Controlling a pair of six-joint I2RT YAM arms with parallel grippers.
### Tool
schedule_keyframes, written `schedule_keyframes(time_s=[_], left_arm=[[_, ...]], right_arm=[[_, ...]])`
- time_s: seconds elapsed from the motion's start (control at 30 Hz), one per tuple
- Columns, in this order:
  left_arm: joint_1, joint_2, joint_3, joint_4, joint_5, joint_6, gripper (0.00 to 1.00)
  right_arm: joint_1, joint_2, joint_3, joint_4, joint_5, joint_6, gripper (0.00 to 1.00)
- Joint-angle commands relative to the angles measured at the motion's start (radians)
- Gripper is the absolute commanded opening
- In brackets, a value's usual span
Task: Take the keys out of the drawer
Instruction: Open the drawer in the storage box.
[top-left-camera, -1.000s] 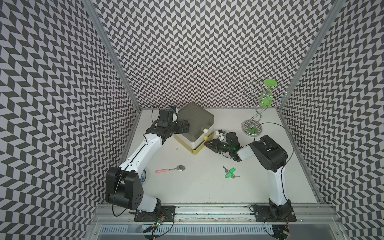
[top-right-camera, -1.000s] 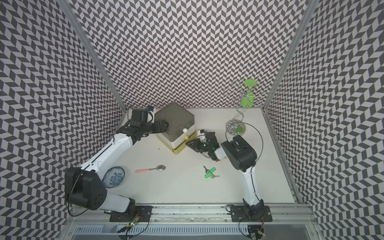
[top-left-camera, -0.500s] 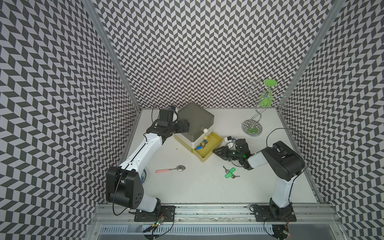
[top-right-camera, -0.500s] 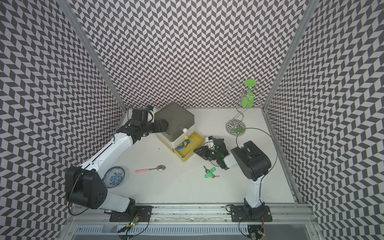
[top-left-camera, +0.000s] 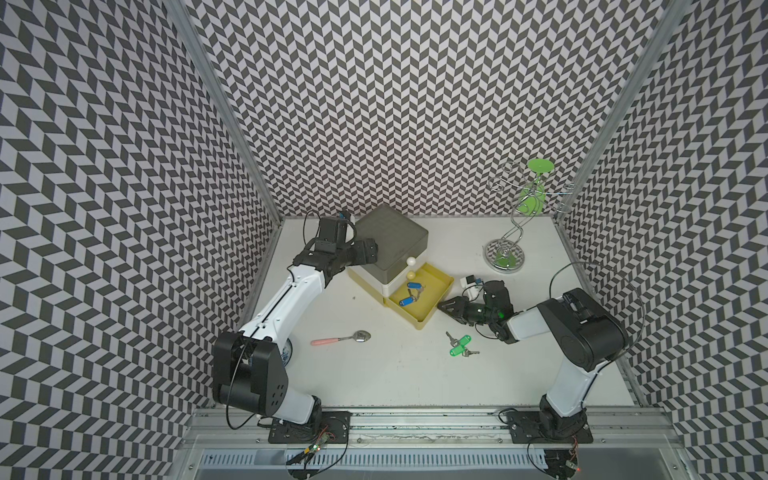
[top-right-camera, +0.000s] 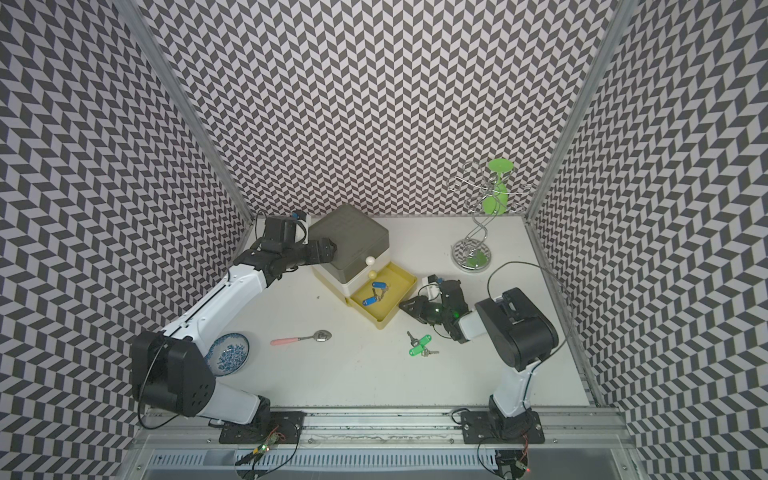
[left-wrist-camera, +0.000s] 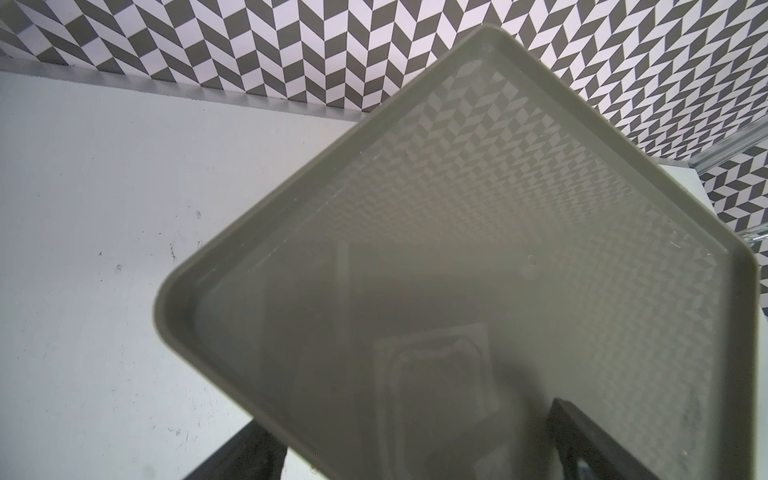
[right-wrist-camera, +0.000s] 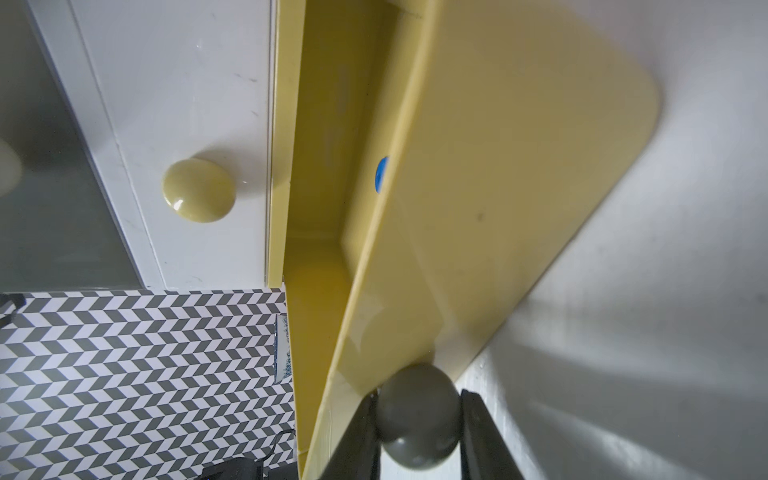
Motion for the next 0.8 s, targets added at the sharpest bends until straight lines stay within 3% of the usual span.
schedule_keyframes(time_s=[0.0, 0.43, 0.67, 0.77], left_arm=[[-0.006, 0.098, -0.038, -0.131, -0.031, 0.08, 1.0], [-0.01, 0.107, -0.04, -0.128, -0.03, 0.078, 1.0], [-0.01, 0.102, -0.032, -0.132, -0.031, 0.078, 1.0], [-0.008, 0.1, -0.021, -0.137, -0.031, 0.079, 1.0]], right_arm=[[-0.013, -0.016, -0.039, -0.109, 0.025, -0.027, 0.24], [-0.013, -0.057, -0.078, -0.117, 0.041, -0.02, 0.29], [-0.015, -0.098, -0.042, -0.227, 0.068, -0.065, 0.48], [-0.02, -0.139, -0.021, -0.3, 0.086, -0.095, 0.5]])
